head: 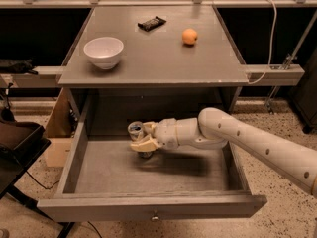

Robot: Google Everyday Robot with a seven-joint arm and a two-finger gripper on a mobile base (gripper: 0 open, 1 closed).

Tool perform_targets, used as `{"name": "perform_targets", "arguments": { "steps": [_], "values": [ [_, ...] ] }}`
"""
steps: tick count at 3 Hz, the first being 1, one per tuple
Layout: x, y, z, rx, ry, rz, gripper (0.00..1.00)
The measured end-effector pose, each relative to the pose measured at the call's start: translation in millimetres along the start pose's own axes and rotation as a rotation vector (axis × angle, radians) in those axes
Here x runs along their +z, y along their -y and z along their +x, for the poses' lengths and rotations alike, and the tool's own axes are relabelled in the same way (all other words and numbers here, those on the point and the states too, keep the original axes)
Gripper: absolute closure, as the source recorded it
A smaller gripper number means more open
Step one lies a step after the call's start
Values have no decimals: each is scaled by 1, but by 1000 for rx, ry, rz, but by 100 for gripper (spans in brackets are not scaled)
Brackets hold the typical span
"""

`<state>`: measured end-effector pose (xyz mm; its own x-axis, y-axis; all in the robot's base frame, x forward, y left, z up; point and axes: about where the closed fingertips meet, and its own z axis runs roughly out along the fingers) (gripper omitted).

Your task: Place redbull can into top drawer

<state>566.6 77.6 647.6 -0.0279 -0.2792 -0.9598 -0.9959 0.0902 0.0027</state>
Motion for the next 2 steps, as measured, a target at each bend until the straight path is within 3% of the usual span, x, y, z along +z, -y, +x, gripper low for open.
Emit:
{"name": "perform_targets", "arguments": {
  "steps": [2],
  "values": [
    [0, 0, 0, 0, 0, 0, 13]
  ]
}}
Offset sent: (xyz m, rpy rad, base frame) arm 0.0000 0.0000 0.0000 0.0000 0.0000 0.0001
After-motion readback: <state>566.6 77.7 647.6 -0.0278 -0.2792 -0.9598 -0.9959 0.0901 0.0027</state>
